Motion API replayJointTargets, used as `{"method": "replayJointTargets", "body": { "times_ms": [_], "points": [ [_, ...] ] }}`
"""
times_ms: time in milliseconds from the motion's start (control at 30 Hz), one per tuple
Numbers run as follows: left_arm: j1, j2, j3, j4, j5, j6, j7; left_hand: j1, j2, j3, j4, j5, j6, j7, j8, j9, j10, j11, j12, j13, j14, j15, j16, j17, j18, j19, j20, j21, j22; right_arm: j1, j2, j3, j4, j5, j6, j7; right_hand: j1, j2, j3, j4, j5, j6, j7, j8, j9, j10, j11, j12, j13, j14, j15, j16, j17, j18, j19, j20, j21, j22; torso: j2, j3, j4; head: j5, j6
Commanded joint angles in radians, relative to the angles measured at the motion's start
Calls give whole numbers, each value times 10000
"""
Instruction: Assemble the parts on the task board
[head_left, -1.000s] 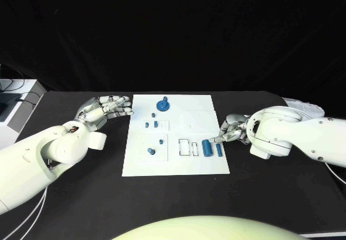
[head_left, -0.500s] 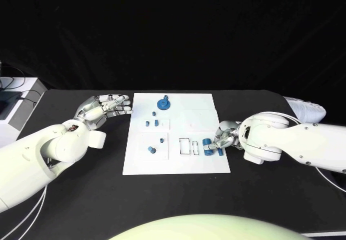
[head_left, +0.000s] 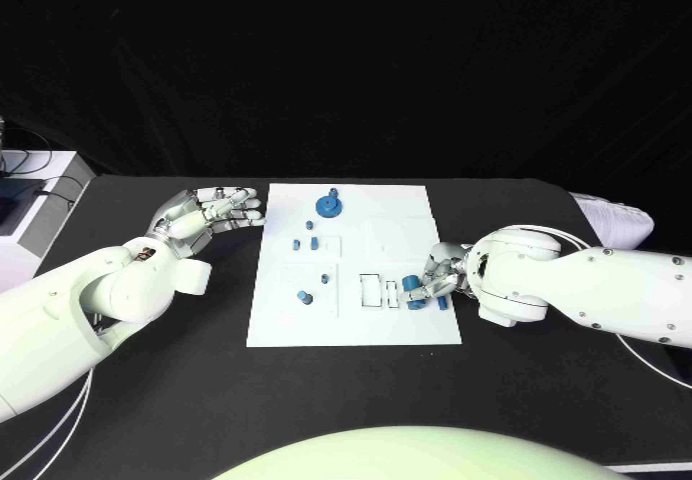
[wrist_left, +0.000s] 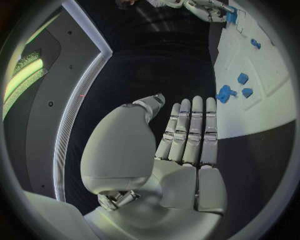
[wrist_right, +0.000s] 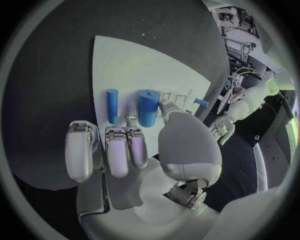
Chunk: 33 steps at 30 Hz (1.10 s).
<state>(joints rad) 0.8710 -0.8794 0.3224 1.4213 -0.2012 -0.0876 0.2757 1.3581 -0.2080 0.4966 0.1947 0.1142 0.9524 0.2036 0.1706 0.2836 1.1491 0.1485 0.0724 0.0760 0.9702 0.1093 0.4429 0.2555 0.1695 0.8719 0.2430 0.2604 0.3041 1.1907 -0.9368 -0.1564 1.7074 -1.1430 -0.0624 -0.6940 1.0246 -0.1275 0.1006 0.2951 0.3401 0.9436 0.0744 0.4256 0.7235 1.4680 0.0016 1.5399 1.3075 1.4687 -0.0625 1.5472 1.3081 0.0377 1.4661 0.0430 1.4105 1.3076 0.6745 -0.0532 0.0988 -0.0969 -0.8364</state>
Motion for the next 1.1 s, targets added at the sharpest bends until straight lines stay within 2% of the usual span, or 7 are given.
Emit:
{"method": "replayJointTargets", "body": {
  "times_ms": [33, 200, 267, 333, 567, 767, 1100],
  "points": [
    [1, -6, 7, 36, 68, 93, 77, -16, -30, -47, -7, -7, 32, -23, 42, -17, 27, -15, -23, 12, 75, -1, -41, 13, 127, 73, -4, -22, -13, -58, 81, -11, -129, -434, 64, -152, -36, 54, -75, -16, -40, -61, -18, 49, 20, 807, -43, -44, 2339, 879, -64, 57, 1922, -77, 751, -88, 8, 2078, -8, -21, 20, -9, -24],
    [1, -33, 7, 43, 79, 122, 47, -16, -30, -47, -7, -7, 32, -23, 42, -17, 27, -15, -23, 12, 75, -1, -41, 13, 127, 73, -4, -22, -13, -99, 145, -13, -190, -436, 17, -151, 352, 170, -30, -33, 333, -134, -15, 58, 171, 802, -42, -54, 2338, 878, -65, 55, 1927, -77, 745, -88, 6, 2089, -10, -31, 27, -6, -34],
    [1, -45, 7, 39, 82, 126, 34, -28, -25, -61, 12, -5, 28, -13, 38, -22, 21, -9, -28, 12, 77, 2, -56, 25, 127, 81, -4, -36, -24, -112, 156, -13, -183, -386, -81, -139, 651, 260, 108, -41, 1033, -161, -15, 29, 256, 806, -44, -51, 2347, 879, -66, 56, 1937, -82, 749, -89, 30, 2108, -13, -31, 22, -1, -38],
    [1, -51, 6, 30, 83, 122, 22, -28, -25, -61, 12, -5, 28, -13, 38, -22, 21, -9, -28, 12, 77, 2, -56, 25, 127, 81, -4, -36, -24, -121, 153, -13, -153, -333, -202, -117, 910, 165, 219, -56, 1556, -174, -7, -36, 273, 820, -40, -32, 2366, 885, -65, 62, 1965, -93, 759, -90, 86, 2134, -14, -34, 24, 3, -43],
    [0, -69, 6, 7, 86, 128, -16, 20, 7, -51, 5, 4, 28, -11, 37, -27, 15, -9, -33, 12, 84, 2, -82, 47, 126, 94, -5, -61, -44, -131, 11, -12, 79, 183, -791, -3, 1384, 47, 659, -60, 2555, -51, -23, -214, 228, 835, -59, -15, 2389, 888, -77, 64, 1983, -120, 787, -98, 230, 2198, -18, -34, 32, 10, -31],
    [-1, -79, 6, -1, 86, 123, -31, 20, 7, -51, 5, 4, 28, -11, 37, -27, 15, -9, -33, 12, 84, 2, -82, 47, 126, 94, -5, -61, -44, -50, -166, 0, 396, 811, -1334, 131, 1492, 31, 866, -60, 2797, 18, -34, -280, 195, 846, -70, 0, 2403, 890, -86, 65, 1992, -134, 802, -106, 307, 2229, -21, -37, 35, -1, -10],
    [-2, -82, 5, -4, 86, 116, -36, 20, 7, -51, 5, 4, 28, -11, 37, -27, 15, -9, -33, 12, 84, 2, -82, 47, 126, 94, -5, -61, -44, 405, -298, 52, 906, 1434, -1974, 224, 1321, 19, 918, -30, 2659, 123, -34, -323, 158, 854, -69, 8, 2411, 889, -87, 63, 1987, -145, 813, -109, 366, 2252, -11, -54, 64, -30, -6]
  ]
}}
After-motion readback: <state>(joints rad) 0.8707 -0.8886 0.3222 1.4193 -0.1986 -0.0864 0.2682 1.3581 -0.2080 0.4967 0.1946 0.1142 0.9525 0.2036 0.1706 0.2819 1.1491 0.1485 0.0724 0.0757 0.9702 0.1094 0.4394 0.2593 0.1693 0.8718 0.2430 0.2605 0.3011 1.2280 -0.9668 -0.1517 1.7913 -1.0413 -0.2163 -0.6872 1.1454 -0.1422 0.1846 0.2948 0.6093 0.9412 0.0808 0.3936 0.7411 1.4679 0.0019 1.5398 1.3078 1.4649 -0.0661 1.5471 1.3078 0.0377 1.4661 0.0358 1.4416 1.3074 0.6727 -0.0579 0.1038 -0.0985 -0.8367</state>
